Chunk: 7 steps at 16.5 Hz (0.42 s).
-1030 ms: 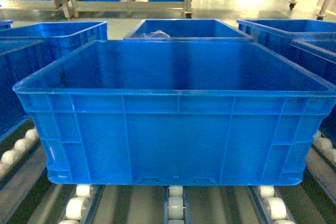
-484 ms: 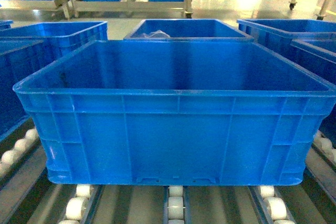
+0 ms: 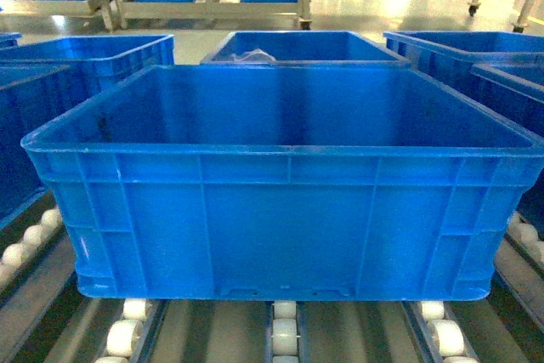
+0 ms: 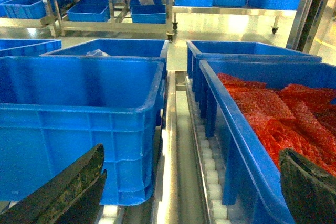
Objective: Place box next to blue box on left shelf
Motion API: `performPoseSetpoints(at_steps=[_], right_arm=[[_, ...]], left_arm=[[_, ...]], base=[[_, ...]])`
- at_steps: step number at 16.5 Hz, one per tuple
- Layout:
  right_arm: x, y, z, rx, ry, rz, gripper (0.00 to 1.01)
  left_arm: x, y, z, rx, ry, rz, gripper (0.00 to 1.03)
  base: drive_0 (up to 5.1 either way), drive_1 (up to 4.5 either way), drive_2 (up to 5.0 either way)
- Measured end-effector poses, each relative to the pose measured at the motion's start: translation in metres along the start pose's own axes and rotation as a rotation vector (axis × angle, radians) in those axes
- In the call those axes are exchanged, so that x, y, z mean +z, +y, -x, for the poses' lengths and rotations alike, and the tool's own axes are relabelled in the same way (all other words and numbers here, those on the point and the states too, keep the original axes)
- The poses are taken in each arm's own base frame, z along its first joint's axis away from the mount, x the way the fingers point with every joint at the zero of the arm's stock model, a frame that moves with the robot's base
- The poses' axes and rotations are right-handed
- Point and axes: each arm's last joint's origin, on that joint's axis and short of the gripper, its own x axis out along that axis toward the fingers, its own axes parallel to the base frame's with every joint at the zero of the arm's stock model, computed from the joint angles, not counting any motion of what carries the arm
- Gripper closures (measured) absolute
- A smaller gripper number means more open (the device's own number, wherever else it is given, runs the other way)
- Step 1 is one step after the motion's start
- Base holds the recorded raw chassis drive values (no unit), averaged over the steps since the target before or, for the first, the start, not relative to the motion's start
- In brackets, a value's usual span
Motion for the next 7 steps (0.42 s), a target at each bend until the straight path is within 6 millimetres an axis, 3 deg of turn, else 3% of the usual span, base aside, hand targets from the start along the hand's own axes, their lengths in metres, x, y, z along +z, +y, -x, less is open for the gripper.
performPoseSetpoints(at_steps=[7], right_arm=[[0.0, 0.0, 0.0, 0.0, 0.0, 0.0, 0.03]], left_arm=[[0.0, 0.0, 0.0, 0.0, 0.0, 0.0, 0.05]], base=[[0.0, 0.0, 0.0]])
